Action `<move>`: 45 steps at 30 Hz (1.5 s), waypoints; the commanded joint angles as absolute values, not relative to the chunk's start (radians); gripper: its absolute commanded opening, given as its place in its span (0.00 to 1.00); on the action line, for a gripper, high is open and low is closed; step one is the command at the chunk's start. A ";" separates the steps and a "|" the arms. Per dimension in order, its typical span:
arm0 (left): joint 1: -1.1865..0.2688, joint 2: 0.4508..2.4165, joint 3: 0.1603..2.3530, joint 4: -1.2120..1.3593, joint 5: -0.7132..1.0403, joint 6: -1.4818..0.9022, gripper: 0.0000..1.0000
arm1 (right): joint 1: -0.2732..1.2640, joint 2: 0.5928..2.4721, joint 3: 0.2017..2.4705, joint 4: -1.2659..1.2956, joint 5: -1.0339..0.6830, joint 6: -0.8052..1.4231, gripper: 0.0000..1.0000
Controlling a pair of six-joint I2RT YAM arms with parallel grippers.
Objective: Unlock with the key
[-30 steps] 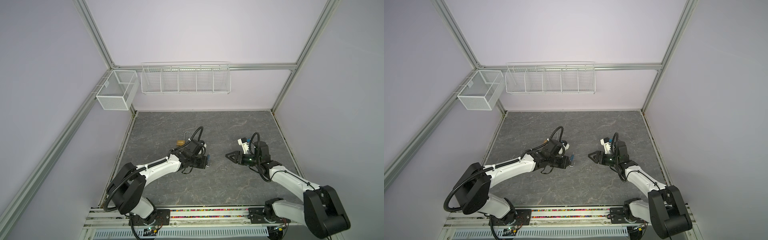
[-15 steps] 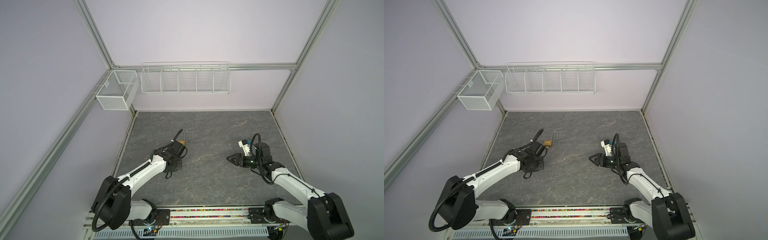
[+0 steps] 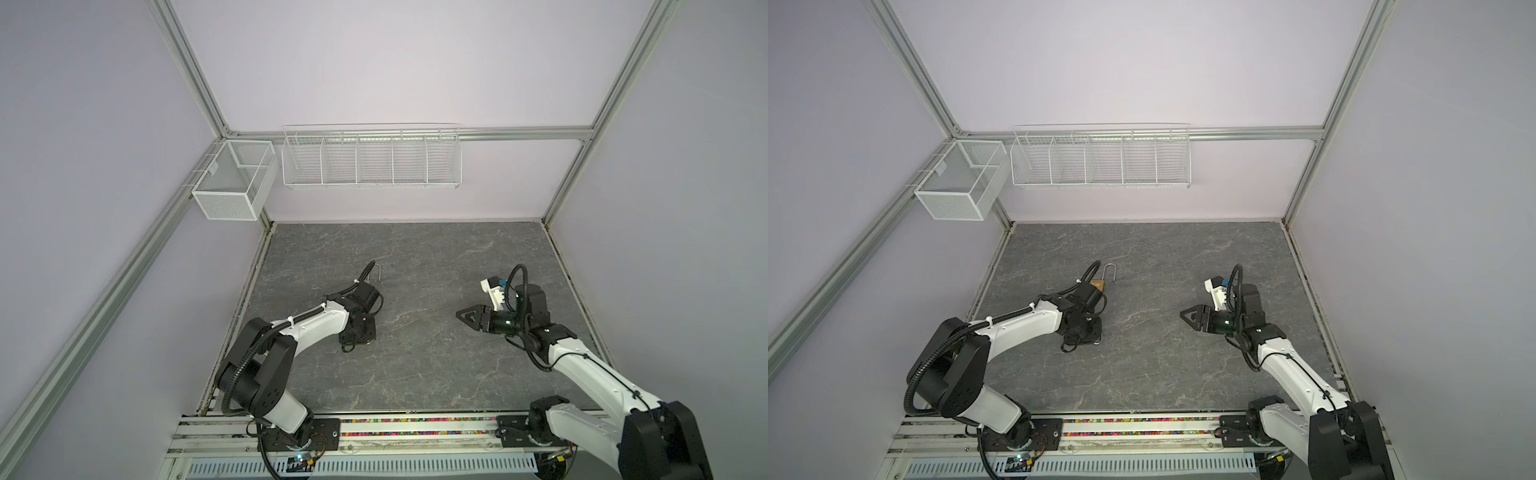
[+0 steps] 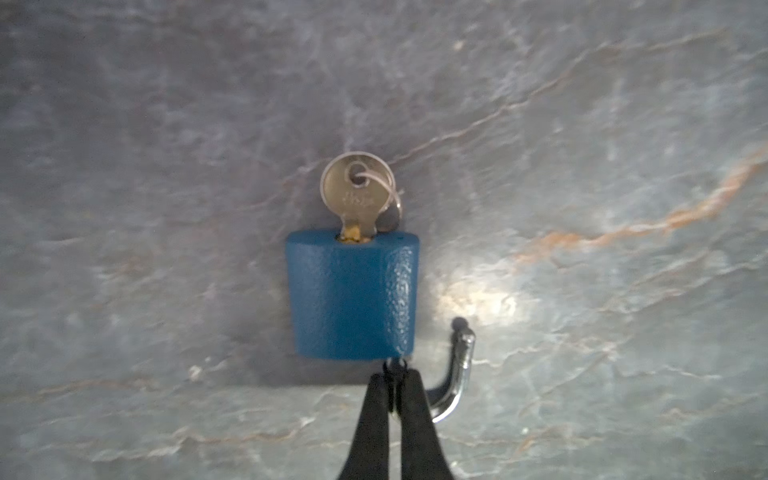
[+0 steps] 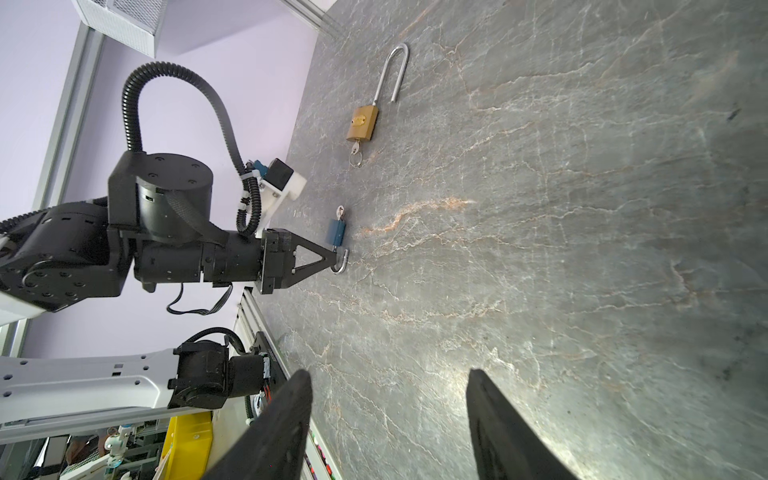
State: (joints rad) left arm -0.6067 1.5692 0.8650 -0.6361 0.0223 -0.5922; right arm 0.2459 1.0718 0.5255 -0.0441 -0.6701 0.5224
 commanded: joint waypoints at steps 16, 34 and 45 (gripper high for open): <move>-0.631 1.229 0.961 -0.781 -0.156 -0.551 1.00 | 0.046 1.000 0.556 -0.223 -0.562 0.453 0.94; -0.261 0.976 0.138 0.663 -0.810 -0.117 0.99 | -0.134 1.278 0.298 0.760 -0.061 0.073 0.88; -0.128 1.437 0.190 1.113 -0.472 -0.046 0.99 | -0.063 1.526 0.312 1.007 -0.056 -0.011 0.88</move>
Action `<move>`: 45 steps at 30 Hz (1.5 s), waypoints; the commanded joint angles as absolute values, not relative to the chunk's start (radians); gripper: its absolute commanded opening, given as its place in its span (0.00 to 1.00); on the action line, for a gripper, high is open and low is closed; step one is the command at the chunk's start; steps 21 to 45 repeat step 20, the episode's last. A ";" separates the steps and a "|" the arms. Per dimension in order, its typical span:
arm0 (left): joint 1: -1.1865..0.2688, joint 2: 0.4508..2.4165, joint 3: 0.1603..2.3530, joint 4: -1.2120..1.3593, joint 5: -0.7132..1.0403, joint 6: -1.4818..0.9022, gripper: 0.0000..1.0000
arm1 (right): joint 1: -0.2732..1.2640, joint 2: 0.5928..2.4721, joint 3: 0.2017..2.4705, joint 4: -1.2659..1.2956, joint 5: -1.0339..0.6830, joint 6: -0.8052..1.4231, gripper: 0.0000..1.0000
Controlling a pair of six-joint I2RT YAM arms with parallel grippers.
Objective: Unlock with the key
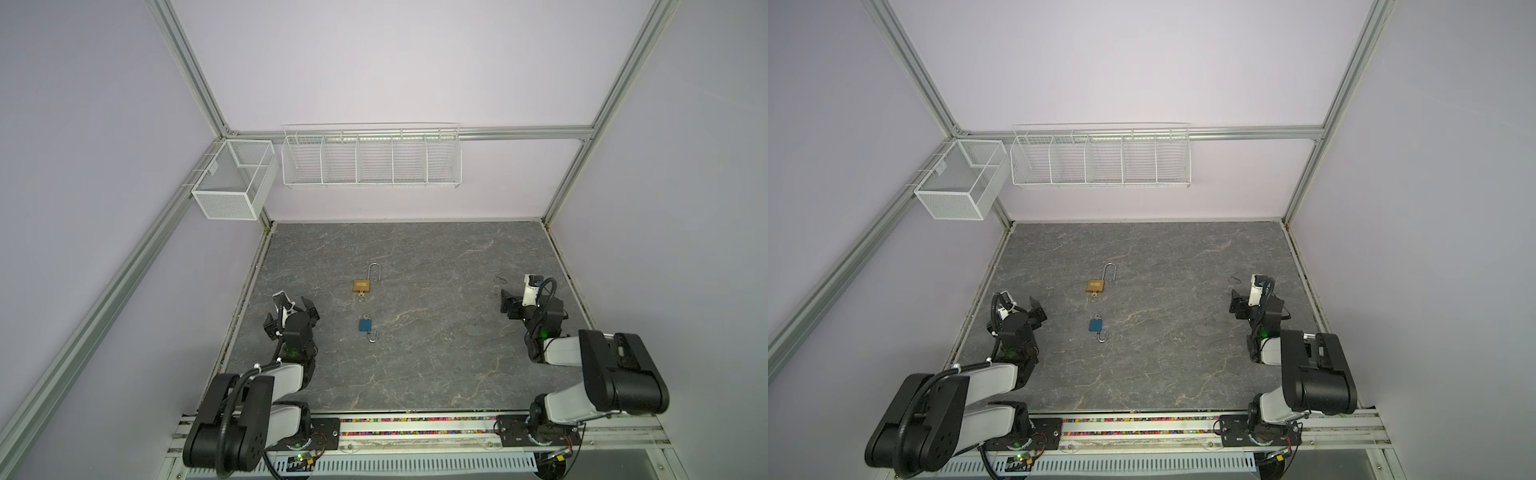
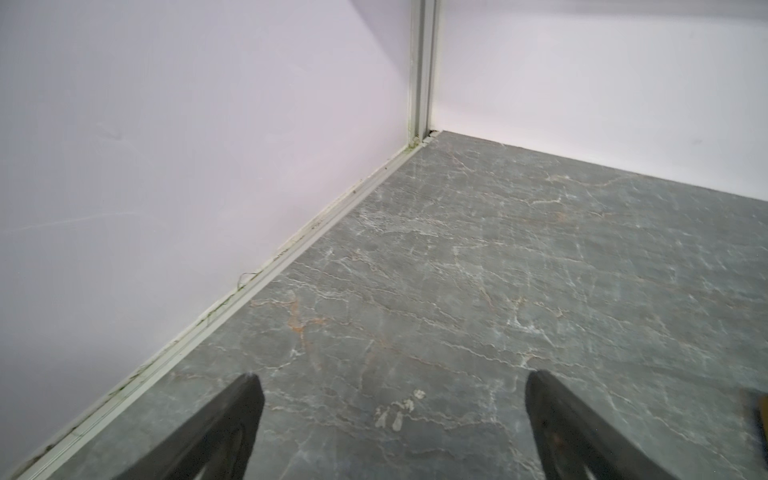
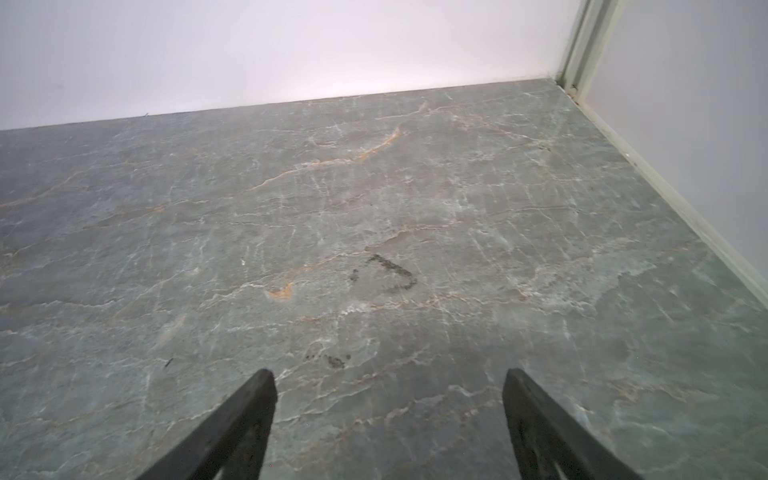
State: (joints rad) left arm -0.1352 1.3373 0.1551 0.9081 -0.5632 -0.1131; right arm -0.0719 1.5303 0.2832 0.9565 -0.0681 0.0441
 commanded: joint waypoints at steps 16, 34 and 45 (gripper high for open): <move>-0.117 1.563 0.364 0.980 -0.437 -0.023 0.99 | -0.009 1.526 0.392 0.844 0.043 -0.037 0.88; -0.117 1.564 0.372 0.970 -0.436 -0.022 0.99 | -0.003 1.526 0.387 0.852 0.054 -0.044 0.88; -0.117 1.564 0.372 0.970 -0.436 -0.022 0.99 | -0.003 1.526 0.387 0.852 0.054 -0.044 0.88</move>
